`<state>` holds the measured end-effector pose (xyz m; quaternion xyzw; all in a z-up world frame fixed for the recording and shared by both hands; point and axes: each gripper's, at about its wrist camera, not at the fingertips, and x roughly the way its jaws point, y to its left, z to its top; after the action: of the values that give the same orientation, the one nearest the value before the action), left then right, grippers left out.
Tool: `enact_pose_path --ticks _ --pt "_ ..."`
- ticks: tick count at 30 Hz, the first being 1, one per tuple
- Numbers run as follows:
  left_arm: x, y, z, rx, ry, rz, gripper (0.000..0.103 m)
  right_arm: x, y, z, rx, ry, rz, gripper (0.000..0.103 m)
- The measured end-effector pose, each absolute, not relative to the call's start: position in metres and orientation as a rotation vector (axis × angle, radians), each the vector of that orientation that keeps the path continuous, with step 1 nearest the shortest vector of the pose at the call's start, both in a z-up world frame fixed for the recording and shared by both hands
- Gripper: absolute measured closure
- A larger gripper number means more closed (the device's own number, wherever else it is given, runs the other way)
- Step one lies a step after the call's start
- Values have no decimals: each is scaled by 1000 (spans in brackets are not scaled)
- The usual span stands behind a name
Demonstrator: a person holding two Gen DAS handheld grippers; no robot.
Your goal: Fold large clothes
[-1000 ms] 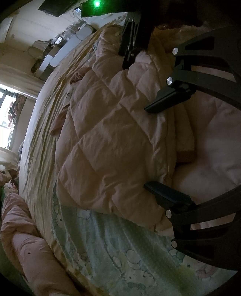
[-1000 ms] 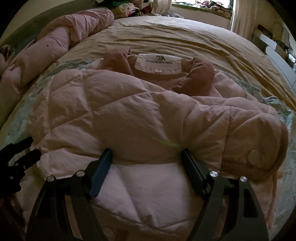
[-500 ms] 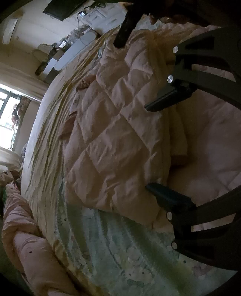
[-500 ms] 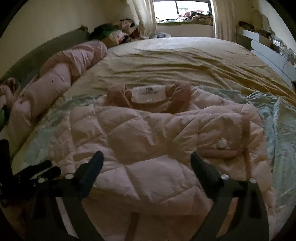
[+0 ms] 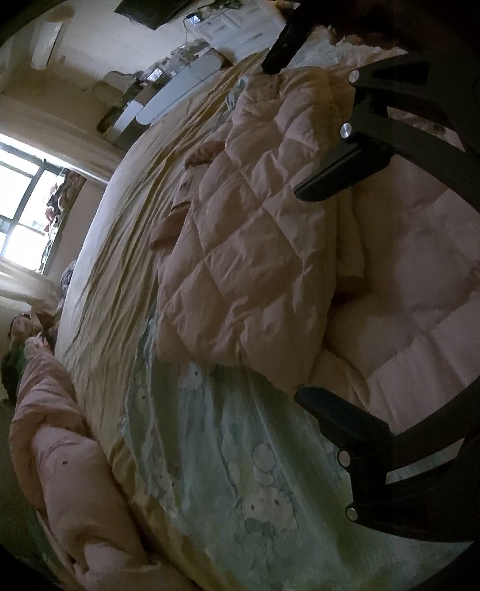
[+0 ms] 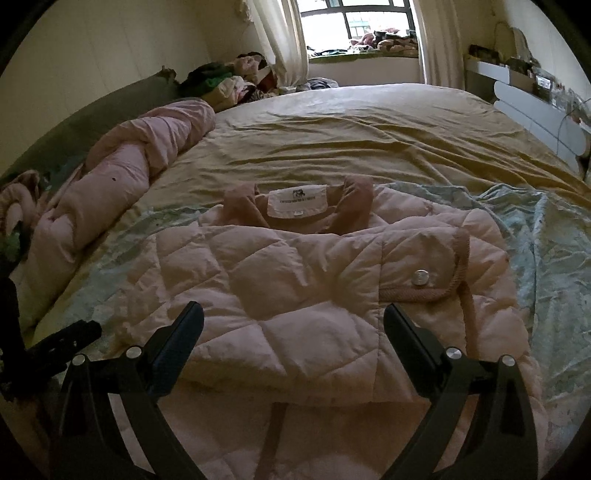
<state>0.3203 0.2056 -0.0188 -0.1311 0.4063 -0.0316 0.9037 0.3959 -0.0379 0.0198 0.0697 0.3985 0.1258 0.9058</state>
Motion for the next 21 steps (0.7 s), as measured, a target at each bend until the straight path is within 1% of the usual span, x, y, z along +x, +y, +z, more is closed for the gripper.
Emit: enact_pose_path --ticks 12,16,21 --pt "293 208 3 -262 791 -56 9 366 -49 39 133 779 260 5" --pt "278 202 12 -250 767 -62 9 351 -53 48 83 738 226 5" --pt "257 200 23 -261 737 -41 9 334 -63 59 91 706 233 5"
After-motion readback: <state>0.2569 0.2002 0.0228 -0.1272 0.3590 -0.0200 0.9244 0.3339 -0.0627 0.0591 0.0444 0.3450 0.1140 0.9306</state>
